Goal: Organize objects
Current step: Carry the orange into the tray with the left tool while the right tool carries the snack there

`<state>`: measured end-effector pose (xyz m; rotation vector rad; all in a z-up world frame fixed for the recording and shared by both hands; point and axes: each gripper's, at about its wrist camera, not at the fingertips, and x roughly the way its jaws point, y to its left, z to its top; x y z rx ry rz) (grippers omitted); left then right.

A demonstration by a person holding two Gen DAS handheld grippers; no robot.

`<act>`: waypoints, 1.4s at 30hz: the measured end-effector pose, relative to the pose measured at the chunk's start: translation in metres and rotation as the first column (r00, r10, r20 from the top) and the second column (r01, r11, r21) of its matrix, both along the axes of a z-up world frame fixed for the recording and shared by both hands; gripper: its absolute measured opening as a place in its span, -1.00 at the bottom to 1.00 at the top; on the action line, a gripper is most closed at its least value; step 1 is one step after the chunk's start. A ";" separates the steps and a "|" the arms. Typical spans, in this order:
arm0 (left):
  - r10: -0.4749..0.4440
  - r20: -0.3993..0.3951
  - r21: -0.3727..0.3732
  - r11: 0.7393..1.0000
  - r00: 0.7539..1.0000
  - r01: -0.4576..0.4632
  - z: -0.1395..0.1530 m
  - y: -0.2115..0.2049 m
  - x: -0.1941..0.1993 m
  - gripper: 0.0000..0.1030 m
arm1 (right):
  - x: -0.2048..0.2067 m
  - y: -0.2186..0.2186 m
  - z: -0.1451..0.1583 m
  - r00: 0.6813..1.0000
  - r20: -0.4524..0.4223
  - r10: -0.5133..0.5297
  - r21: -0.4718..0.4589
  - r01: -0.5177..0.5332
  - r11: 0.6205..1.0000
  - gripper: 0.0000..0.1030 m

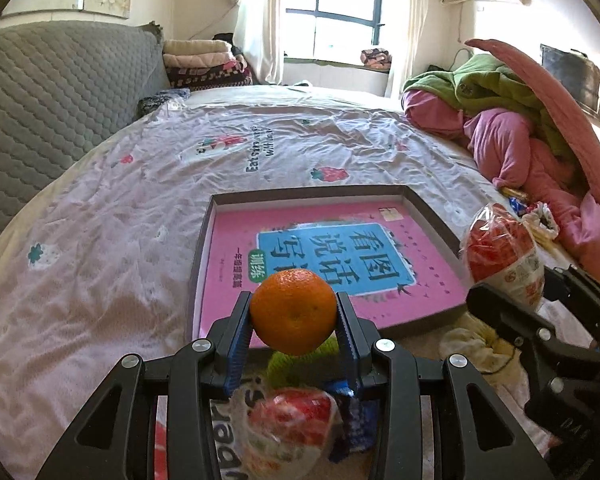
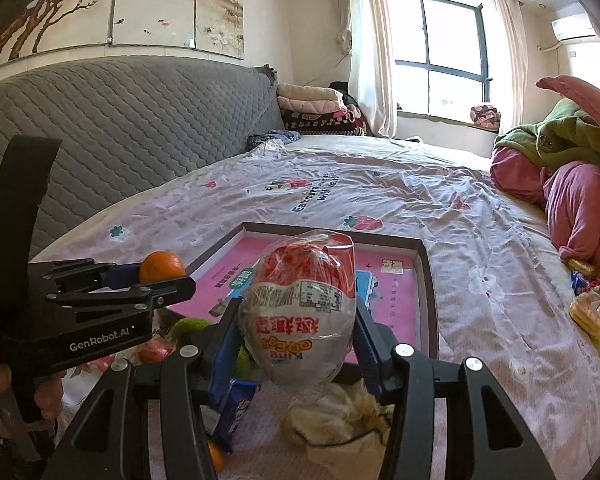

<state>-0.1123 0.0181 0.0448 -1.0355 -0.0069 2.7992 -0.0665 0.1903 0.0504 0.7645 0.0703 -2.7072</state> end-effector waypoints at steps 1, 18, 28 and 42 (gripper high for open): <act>-0.003 0.004 -0.001 1.000 1.000 0.003 0.000 -0.001 -0.005 -0.21 | -0.004 0.001 0.000 1.000 0.002 -0.002 0.002 0.002 1.000 0.01; 0.008 0.056 -0.018 1.000 0.998 -0.007 -0.016 -0.019 -0.066 -0.21 | -0.061 0.019 -0.013 0.998 0.060 -0.024 0.060 0.020 0.998 0.01; 0.007 0.123 -0.013 1.000 0.992 -0.005 -0.037 -0.027 -0.086 -0.21 | -0.085 0.030 -0.032 0.988 0.149 -0.038 0.073 0.028 0.997 0.01; -0.043 0.172 -0.033 0.998 0.984 0.049 -0.054 -0.016 -0.088 -0.21 | -0.098 0.039 -0.063 0.963 0.257 -0.082 0.110 0.055 0.992 0.01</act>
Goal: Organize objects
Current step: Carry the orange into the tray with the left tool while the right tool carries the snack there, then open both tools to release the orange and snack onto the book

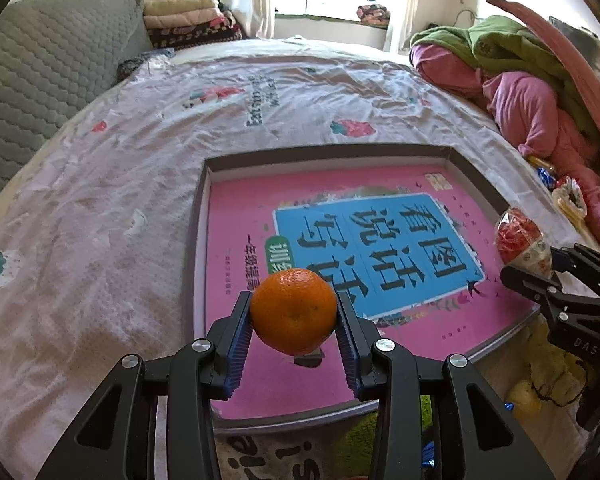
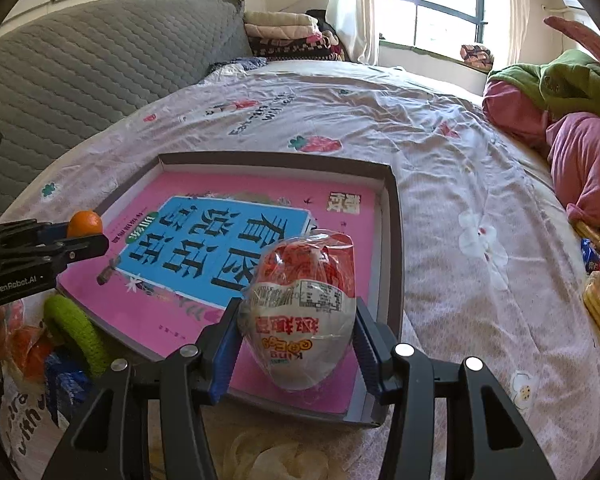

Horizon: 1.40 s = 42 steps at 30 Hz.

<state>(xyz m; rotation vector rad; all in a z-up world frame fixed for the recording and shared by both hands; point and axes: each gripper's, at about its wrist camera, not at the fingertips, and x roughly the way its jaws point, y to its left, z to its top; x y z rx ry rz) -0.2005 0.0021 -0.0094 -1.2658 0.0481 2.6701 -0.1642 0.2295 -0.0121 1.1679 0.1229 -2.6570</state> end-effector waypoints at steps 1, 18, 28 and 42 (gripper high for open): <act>0.000 0.003 -0.003 1.000 1.000 0.000 -0.002 0.000 0.000 -0.21 | 0.000 0.000 -0.001 1.000 0.004 -0.001 0.000 0.001 1.000 0.01; 0.023 0.046 -0.022 1.000 0.999 -0.022 -0.015 -0.002 -0.005 -0.20 | 0.000 0.000 -0.004 1.000 0.022 -0.016 0.005 0.015 1.000 0.01; 0.042 0.022 -0.008 0.999 0.999 -0.042 -0.009 -0.007 -0.006 0.02 | 0.001 0.001 -0.003 1.000 0.014 -0.021 0.004 0.021 1.000 0.03; 0.056 0.002 0.009 0.998 0.998 -0.056 0.003 -0.011 -0.003 0.08 | 0.005 0.002 0.010 0.999 -0.039 -0.018 -0.012 0.018 1.000 0.26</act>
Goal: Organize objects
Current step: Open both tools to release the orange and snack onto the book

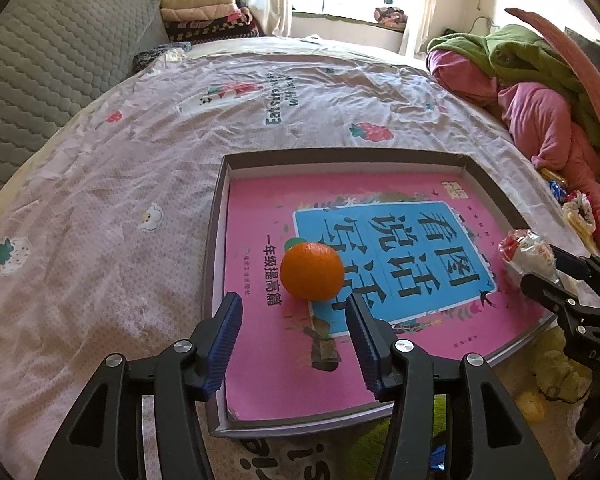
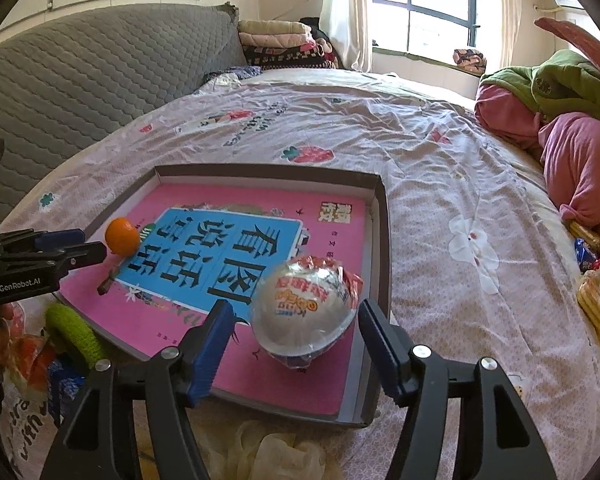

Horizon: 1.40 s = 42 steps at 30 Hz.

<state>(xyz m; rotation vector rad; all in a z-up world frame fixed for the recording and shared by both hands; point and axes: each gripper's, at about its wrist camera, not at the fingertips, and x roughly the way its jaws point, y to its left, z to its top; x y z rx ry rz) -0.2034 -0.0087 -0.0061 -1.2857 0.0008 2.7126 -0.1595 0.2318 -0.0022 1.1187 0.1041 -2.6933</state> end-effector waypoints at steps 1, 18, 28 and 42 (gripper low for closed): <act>-0.001 -0.005 0.000 1.000 1.000 0.001 0.002 0.000 0.001 0.09 | 0.001 0.000 0.001 1.000 -0.006 0.001 0.000 -0.001 1.000 0.26; -0.006 -0.136 0.012 1.000 0.991 0.008 0.050 0.002 0.030 0.27 | 0.029 -0.009 0.044 0.981 -0.192 0.032 0.002 -0.032 0.999 0.41; -0.005 -0.154 -0.007 1.000 0.988 0.004 0.053 0.008 0.042 0.27 | 0.040 -0.016 0.050 0.973 -0.222 0.060 0.004 -0.060 0.998 0.41; 0.000 -0.143 -0.018 1.000 0.990 -0.003 0.045 0.008 0.062 0.38 | 0.055 -0.015 0.056 0.968 -0.242 0.061 0.002 -0.062 0.998 0.42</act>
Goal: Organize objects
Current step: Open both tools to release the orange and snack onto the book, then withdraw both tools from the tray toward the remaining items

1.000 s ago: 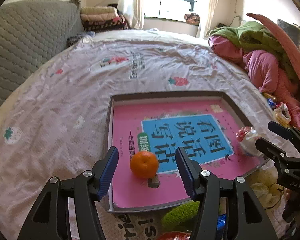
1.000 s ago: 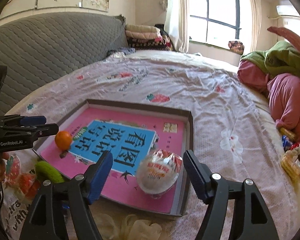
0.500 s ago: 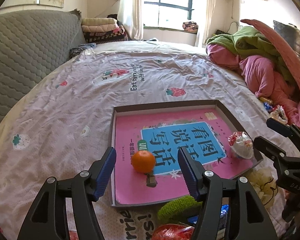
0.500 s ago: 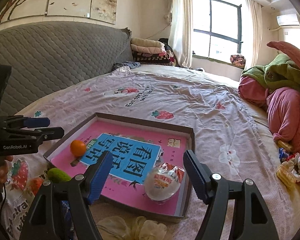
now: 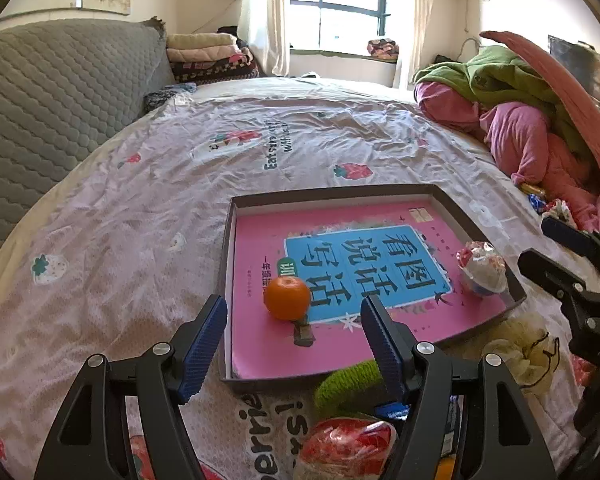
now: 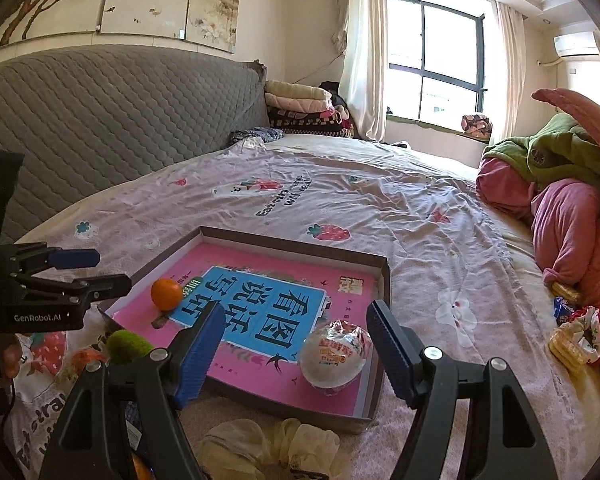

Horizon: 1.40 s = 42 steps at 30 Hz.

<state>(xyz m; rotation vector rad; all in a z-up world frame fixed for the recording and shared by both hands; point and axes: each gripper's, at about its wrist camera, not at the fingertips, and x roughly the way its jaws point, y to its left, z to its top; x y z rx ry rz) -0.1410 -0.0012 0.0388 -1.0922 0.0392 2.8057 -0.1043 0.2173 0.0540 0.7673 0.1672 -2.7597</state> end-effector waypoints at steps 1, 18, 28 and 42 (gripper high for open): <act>-0.003 0.000 0.003 1.000 1.000 0.003 0.000 0.000 0.001 0.38 | 0.001 0.000 0.000 1.000 -0.001 -0.002 -0.001 0.002 1.000 0.42; -0.008 0.002 0.007 1.000 1.000 0.008 -0.006 -0.004 0.030 0.38 | 0.033 0.000 -0.003 1.000 -0.025 -0.018 -0.004 0.017 1.000 0.42; -0.001 -0.002 0.008 1.000 1.000 0.001 -0.008 -0.008 0.042 0.38 | 0.049 0.009 -0.007 0.999 -0.021 -0.041 -0.007 0.041 0.999 0.42; -0.010 0.006 0.016 1.000 1.000 0.010 -0.012 -0.008 0.066 0.38 | 0.070 0.009 -0.014 0.999 -0.002 -0.049 -0.010 0.049 0.999 0.42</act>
